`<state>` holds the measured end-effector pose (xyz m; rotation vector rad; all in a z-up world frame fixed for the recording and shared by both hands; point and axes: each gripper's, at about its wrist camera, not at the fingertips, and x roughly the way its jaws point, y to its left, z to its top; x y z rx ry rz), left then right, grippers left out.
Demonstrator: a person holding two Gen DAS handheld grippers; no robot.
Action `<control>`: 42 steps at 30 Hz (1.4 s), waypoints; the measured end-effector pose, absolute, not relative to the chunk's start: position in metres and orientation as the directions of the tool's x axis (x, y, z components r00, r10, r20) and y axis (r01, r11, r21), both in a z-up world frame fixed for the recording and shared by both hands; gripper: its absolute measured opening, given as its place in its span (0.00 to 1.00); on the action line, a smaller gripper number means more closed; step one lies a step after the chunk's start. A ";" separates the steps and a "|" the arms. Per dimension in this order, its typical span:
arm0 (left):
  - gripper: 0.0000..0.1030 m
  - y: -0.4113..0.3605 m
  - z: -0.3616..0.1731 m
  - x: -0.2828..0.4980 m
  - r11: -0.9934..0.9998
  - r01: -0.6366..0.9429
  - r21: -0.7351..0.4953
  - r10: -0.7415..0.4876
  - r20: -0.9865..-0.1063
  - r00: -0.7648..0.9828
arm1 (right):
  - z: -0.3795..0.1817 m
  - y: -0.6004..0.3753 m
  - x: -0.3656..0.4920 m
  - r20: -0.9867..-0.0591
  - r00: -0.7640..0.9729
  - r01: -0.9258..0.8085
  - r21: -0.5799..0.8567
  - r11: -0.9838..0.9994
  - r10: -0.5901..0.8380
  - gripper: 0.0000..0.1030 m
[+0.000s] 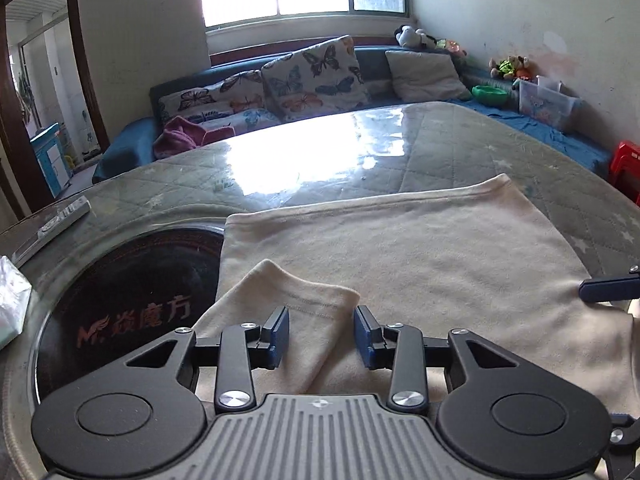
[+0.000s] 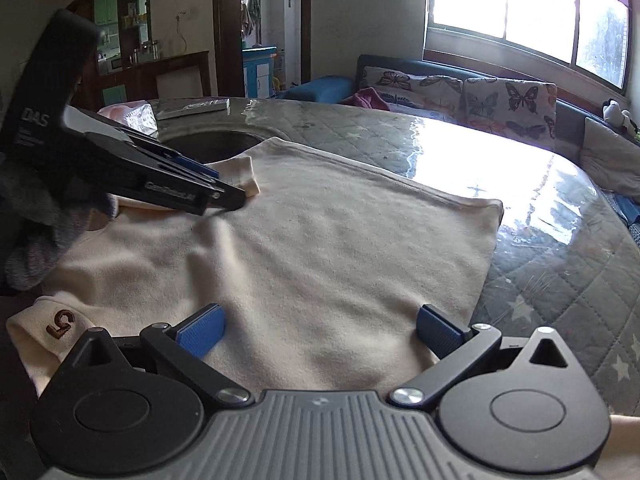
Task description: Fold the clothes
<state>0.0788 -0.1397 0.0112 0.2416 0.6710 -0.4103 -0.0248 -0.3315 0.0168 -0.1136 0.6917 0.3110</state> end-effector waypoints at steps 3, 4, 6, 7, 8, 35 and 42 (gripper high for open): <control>0.11 -0.134 0.012 0.079 0.892 0.450 0.045 -0.322 -0.636 0.702 | 0.016 -0.332 -0.025 -0.641 0.728 -0.318 -0.003 0.948 0.243 1.00; 0.06 -0.131 0.013 0.079 0.896 0.443 0.031 -0.327 -0.629 0.706 | 0.016 -0.332 -0.026 -0.641 0.729 -0.318 -0.003 0.948 0.243 1.00; 0.05 -0.116 0.022 0.076 0.909 0.416 -0.008 -0.336 -0.602 0.724 | 0.016 -0.331 -0.025 -0.640 0.729 -0.318 -0.001 0.948 0.244 1.00; 0.05 -0.107 0.027 0.074 0.916 0.399 -0.035 -0.343 -0.584 0.736 | 0.016 -0.331 -0.025 -0.640 0.729 -0.318 0.000 0.948 0.244 1.00; 0.05 -0.097 0.034 0.072 0.924 0.377 -0.060 -0.342 -0.566 0.750 | 0.016 -0.331 -0.025 -0.640 0.729 -0.318 0.000 0.948 0.245 1.00; 0.05 0.133 0.039 -0.005 0.978 -0.096 -0.187 -0.016 -0.523 0.852 | 0.017 -0.333 -0.026 -0.652 0.705 -0.379 -0.014 0.925 0.279 1.00; 0.05 0.149 0.027 -0.011 0.985 -0.130 -0.115 0.043 -0.566 0.823 | 0.018 -0.338 -0.031 -0.658 0.680 -0.441 -0.013 0.898 0.324 1.00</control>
